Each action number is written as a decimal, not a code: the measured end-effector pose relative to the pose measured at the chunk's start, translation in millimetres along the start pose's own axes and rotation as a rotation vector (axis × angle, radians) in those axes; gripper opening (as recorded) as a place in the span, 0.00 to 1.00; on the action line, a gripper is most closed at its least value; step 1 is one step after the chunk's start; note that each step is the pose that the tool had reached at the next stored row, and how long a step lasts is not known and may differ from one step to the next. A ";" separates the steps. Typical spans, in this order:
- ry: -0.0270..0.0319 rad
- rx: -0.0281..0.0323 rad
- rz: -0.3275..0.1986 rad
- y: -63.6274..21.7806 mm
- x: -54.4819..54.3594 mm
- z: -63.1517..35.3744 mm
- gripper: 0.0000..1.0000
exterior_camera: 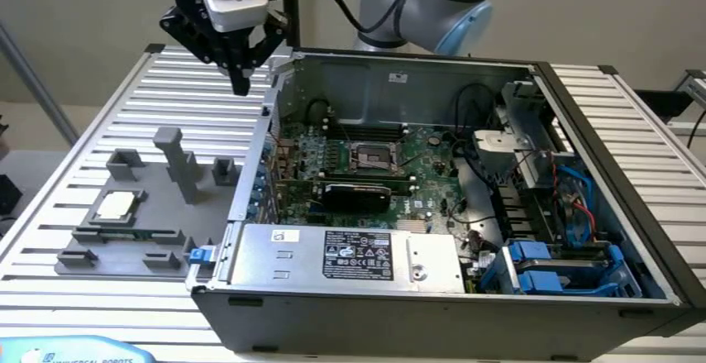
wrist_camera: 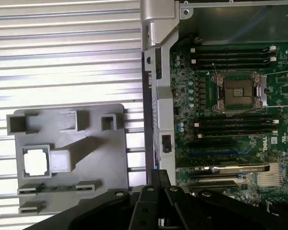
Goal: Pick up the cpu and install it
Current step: 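Reach for the cpu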
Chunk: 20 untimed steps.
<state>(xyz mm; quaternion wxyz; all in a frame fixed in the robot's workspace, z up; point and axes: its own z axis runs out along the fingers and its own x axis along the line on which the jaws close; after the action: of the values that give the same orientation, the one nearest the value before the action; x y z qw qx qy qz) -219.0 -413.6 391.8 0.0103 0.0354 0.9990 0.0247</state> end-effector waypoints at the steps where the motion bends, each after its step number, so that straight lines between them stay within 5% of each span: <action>1: -0.0001 -0.0001 0.000 -0.4 4.5 0.1 0.11; 20: -0.0001 -0.0001 0.000 -8.0 90.8 3.1 0.11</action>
<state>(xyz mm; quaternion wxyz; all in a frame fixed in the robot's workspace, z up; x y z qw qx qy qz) -310.0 -414.9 386.7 0.0103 0.0354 0.9990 0.0247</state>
